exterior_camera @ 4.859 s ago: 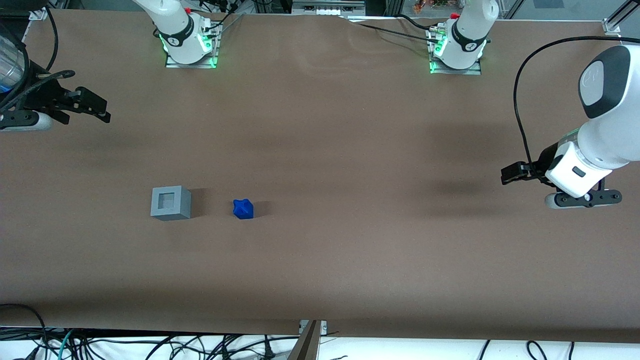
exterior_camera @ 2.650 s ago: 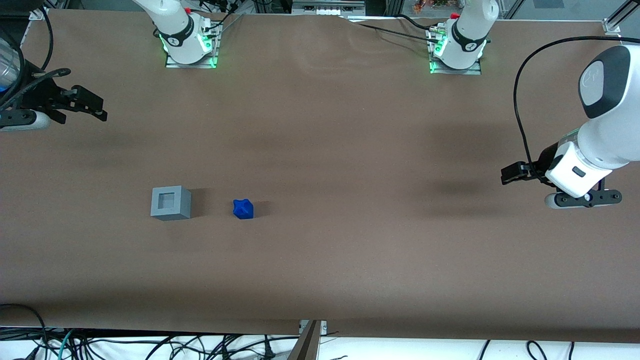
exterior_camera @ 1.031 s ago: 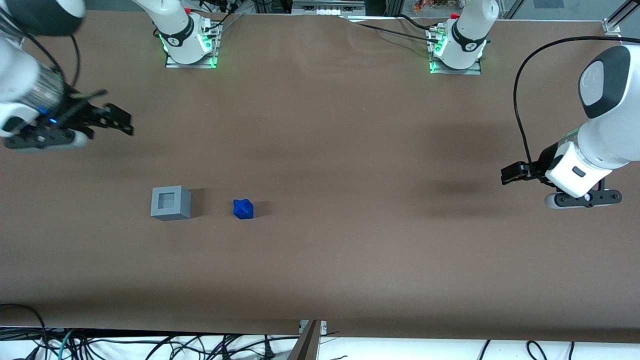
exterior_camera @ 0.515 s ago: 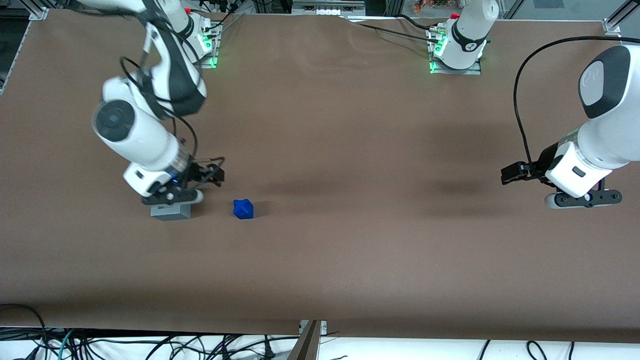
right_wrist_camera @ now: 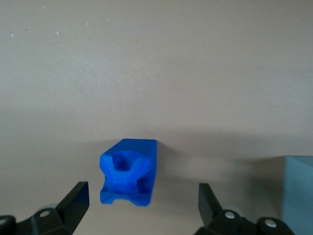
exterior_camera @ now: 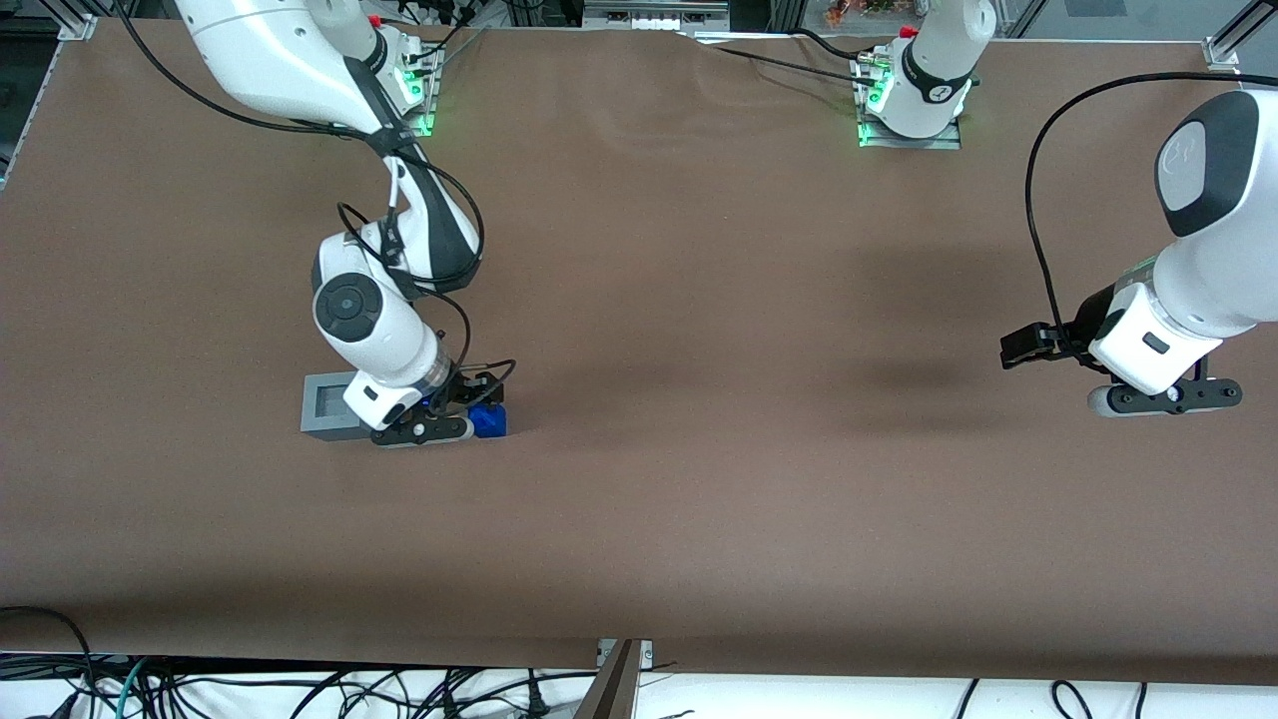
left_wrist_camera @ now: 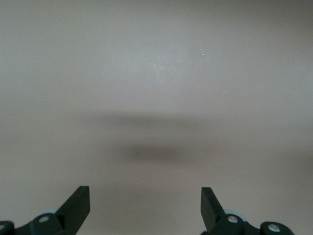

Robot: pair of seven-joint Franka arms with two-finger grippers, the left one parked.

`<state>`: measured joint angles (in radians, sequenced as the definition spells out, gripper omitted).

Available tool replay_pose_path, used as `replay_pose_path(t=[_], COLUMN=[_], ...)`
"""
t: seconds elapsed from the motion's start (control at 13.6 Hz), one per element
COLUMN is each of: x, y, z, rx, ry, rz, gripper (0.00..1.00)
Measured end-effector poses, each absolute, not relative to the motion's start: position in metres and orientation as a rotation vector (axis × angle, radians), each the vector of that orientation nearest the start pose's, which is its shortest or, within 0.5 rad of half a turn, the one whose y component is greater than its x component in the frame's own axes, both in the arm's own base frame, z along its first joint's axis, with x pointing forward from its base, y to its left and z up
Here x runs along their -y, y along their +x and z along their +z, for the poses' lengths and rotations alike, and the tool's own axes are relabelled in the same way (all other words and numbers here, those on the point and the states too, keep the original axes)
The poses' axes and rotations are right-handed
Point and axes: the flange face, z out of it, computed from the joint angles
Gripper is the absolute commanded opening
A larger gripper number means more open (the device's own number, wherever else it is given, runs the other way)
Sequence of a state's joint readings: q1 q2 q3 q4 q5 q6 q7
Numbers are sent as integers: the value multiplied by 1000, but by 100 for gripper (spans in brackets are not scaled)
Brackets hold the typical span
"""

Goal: Insert blue part into gray base with right arm
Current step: 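Close the right gripper on the blue block and lift it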

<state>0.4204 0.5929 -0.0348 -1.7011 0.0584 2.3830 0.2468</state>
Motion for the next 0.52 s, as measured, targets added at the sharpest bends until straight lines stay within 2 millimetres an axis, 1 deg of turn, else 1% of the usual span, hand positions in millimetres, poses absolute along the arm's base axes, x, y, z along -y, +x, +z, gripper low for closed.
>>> replay_pose_path(t=[0.07, 0.22, 0.37, 0.52], x=[-267, -277, -279, -278], y=[631, 627, 628, 629], z=[255, 256, 254, 244], rx=[156, 147, 144, 142], ry=[-3085, -3080, -3076, -3075], rz=[-120, -130, -144, -154], gripper=[99, 99, 99, 99])
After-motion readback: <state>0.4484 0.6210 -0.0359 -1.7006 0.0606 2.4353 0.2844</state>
